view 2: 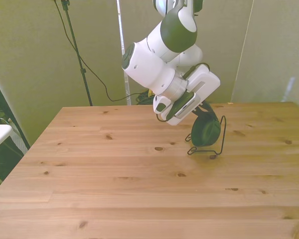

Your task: Load the bowl

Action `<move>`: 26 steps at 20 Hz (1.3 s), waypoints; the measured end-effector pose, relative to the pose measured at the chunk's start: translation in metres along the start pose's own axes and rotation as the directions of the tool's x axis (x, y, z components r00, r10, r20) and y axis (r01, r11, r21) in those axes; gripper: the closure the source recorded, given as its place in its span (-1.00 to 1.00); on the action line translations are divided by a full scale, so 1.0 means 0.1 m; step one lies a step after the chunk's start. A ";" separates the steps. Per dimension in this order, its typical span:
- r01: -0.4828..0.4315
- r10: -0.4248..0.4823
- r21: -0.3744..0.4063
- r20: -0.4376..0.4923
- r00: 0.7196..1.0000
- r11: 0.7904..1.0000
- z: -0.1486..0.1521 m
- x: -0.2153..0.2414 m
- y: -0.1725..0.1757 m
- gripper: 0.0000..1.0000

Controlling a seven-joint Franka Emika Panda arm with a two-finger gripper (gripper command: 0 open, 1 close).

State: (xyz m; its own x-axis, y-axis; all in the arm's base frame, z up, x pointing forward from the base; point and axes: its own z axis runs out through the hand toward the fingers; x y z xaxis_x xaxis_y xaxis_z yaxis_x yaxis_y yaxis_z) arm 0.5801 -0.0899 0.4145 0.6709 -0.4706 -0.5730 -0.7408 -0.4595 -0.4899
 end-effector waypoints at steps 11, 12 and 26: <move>-0.001 0.001 0.014 -0.008 1.000 1.000 -0.01 -0.04 0.04 1.00; -0.006 0.006 0.025 -0.002 1.000 1.000 -0.04 -0.03 0.06 1.00; -0.014 0.006 0.087 0.086 0.996 0.996 -0.02 0.05 0.03 1.00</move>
State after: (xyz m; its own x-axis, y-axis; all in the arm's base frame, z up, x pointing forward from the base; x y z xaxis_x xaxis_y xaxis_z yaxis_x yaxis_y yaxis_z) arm 0.5809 -0.0952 0.4115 0.6609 -0.4072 -0.6304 -0.7501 -0.3857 -0.5372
